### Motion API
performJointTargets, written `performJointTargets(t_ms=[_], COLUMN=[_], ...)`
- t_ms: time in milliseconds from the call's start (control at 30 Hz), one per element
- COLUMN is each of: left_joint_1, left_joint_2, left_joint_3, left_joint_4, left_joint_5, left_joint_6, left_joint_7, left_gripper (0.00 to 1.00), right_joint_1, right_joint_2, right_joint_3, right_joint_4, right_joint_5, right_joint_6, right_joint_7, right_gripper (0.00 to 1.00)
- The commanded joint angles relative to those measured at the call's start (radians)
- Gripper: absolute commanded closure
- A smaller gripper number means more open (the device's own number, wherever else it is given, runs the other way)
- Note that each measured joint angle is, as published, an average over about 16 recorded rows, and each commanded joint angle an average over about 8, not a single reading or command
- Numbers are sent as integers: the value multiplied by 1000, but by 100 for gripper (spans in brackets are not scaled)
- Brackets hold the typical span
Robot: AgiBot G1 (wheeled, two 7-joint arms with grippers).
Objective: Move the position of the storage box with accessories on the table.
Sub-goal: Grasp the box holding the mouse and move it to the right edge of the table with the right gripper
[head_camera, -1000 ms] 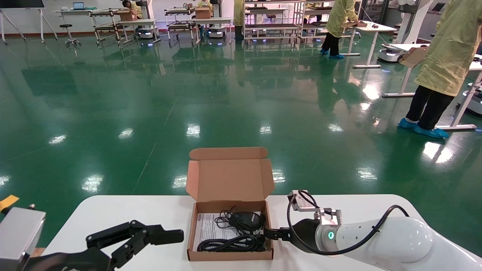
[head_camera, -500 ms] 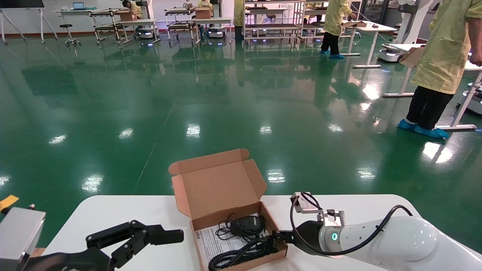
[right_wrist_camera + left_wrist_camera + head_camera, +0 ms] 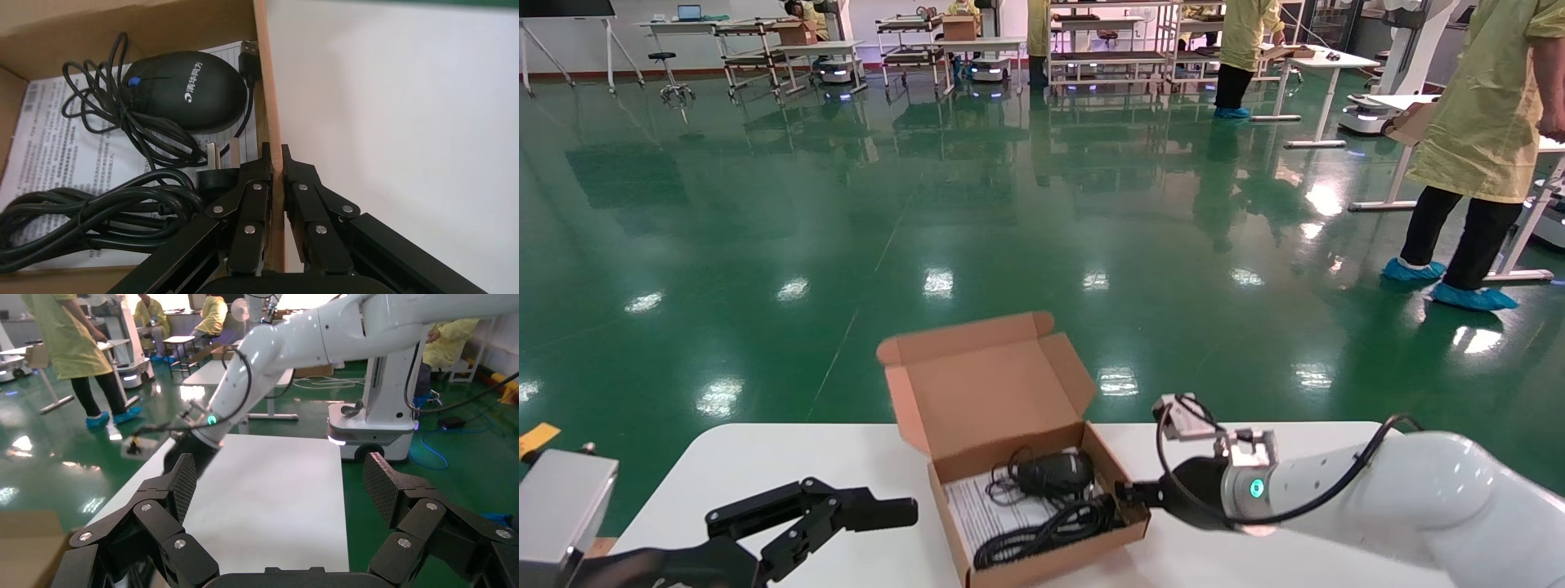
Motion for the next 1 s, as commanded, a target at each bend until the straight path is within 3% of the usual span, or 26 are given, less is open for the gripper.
performJointTargets(t_ms=[33, 533, 1000], left_joint_1=[0, 0, 0], left_joint_2=[0, 0, 0], left_joint_3=[0, 0, 0], left_joint_4=[0, 0, 0], left_joint_5=[0, 0, 0], left_joint_6=[0, 0, 0], left_joint_7=[0, 0, 0], left_gripper=[0, 0, 0], right_joint_1=[15, 200, 327], right_joint_2=[3, 50, 138], right_joint_3=[3, 31, 28], right_joint_4=[-4, -58, -147], right_joint_5=[7, 40, 23], right_joint_6=[-14, -146, -140], right_joint_7=[-13, -98, -178], right_gripper=[100, 100, 100])
